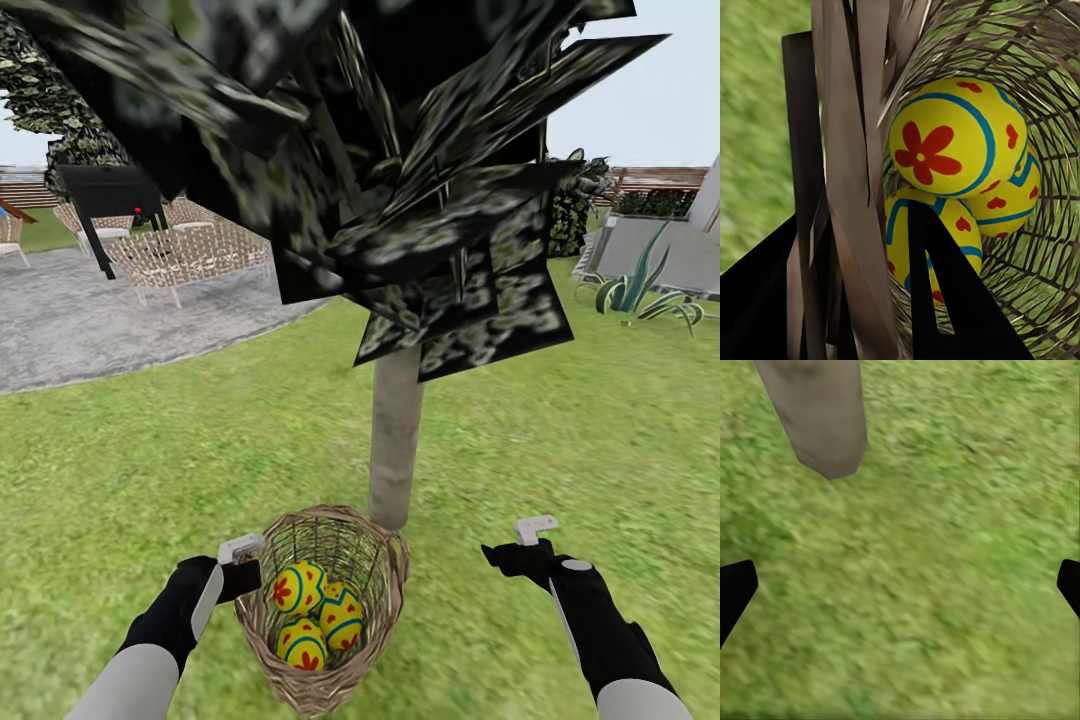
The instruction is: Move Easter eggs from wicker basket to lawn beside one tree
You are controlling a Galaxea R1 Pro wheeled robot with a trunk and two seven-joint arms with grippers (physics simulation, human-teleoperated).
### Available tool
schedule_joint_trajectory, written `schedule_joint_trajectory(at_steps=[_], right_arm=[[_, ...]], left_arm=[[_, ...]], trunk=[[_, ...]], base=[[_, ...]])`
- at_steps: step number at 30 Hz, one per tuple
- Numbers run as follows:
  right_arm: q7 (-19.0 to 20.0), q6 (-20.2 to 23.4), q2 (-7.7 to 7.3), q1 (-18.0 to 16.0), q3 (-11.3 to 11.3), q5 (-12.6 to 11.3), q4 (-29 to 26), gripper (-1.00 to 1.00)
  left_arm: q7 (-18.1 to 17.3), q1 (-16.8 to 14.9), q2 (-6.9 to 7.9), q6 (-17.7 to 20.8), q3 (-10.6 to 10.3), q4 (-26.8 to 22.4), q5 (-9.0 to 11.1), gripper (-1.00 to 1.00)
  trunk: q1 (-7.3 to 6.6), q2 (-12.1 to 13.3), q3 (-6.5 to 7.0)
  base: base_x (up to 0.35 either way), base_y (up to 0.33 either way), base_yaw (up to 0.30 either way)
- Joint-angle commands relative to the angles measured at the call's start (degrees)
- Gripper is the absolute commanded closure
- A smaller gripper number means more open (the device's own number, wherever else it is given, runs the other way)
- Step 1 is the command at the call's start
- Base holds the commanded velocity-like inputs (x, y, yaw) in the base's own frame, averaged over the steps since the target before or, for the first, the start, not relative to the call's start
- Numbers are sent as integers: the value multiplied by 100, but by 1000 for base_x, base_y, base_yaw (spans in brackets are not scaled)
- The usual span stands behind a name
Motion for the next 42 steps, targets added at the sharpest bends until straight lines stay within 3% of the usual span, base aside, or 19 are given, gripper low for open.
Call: schedule_joint_trajectory(at_steps=[1,42], right_arm=[[0,0,1,0,0,-1,1,-100],[0,0,4,0,0,8,10,-100]], left_arm=[[-1,-2,0,0,0,-1,42,100],[-1,0,0,0,0,-1,42,100]], trunk=[[23,-42,-18],[923,-1686,-754]], base=[[0,0,0],[0,0,0]])
